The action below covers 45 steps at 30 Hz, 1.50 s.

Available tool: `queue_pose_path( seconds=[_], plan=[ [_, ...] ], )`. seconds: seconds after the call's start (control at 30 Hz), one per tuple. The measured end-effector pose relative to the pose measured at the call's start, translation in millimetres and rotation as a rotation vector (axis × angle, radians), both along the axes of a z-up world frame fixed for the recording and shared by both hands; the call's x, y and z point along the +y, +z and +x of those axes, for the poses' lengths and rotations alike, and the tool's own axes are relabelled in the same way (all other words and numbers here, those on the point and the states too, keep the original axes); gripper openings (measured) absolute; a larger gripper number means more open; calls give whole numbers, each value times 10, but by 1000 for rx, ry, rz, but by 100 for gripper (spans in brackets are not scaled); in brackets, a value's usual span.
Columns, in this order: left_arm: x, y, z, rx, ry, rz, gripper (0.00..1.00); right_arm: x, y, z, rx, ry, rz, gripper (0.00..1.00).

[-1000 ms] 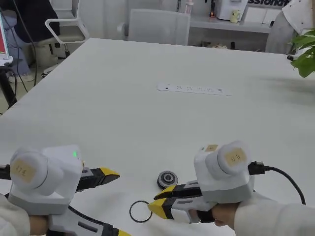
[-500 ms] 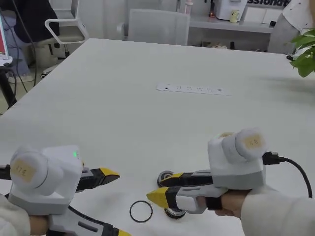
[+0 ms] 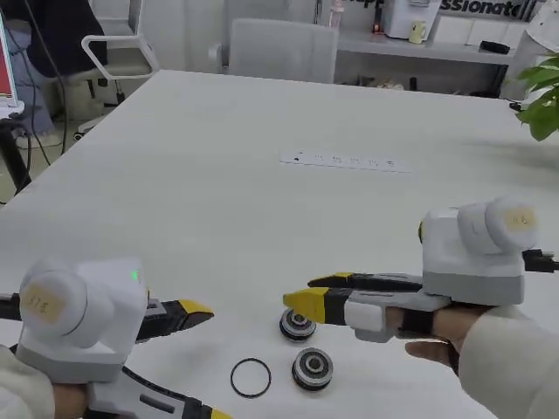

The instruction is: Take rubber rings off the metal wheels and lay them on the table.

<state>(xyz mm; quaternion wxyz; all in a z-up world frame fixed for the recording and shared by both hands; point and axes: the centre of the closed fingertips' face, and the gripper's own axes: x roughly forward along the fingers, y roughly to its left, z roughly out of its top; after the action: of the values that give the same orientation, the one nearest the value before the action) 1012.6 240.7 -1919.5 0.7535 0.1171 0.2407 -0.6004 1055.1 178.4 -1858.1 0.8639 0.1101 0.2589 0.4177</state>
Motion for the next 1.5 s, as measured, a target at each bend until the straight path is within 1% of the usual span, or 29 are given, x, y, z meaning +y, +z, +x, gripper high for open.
queue_pose_path(
  seconds=[0.1, 0.17, 0.27, 0.33, 0.43, 0.6, 0.73, 0.83, 0.9, 1.03, 1.2, 1.3, 1.43, 1.47, 1.5],
  plan=[
    [2, 1, 6, -1, 1, 0, 87, -71, 1, 29, 1, -13, -11, 32],
    [4, 0, 10, -2, 3, 0, 87, -110, -11, 30, -5, -10, -32, 31],
    [10, -2, 19, -2, 9, 1, 86, -186, -76, 25, -13, 5, -86, 30],
    [10, 1, 20, -1, 10, -1, 86, -238, -153, 4, 1, 16, -117, 31],
    [8, 4, 18, -2, 9, -1, 86, -269, -225, -31, 19, 28, -140, 29],
    [6, 5, 19, 1, 10, -3, 86, -236, -334, -110, 19, 91, -188, 29],
    [6, 5, 17, 2, 10, -4, 86, -267, -499, -194, 39, 153, -261, 28],
    [4, 7, 15, 2, 9, -5, 86, -281, -583, -229, 37, 186, -307, 28],
    [5, 6, 15, 2, 10, -5, 86, -288, -605, -241, 38, 195, -315, 27],
    [2, 7, 11, 3, 9, -5, 86, -359, -662, -255, 41, 212, -353, 27],
    [-5, 18, 13, 2, 8, -12, 85, -409, -715, -273, 52, 221, -370, 27],
    [-8, 27, 15, 1, 9, -17, 84, -403, -776, -327, 64, 251, -393, 27],
    [-28, 96, 36, -10, 13, -49, 82, -391, -833, -384, 69, 282, -415, 27],
    [-28, 106, 41, -9, 16, -55, 82, -395, -840, -390, 70, 284, -417, 27],
    [-35, 132, 45, -2, 21, -71, 82, -397, -844, -393, 71, 286, -419, 27]
  ],
)
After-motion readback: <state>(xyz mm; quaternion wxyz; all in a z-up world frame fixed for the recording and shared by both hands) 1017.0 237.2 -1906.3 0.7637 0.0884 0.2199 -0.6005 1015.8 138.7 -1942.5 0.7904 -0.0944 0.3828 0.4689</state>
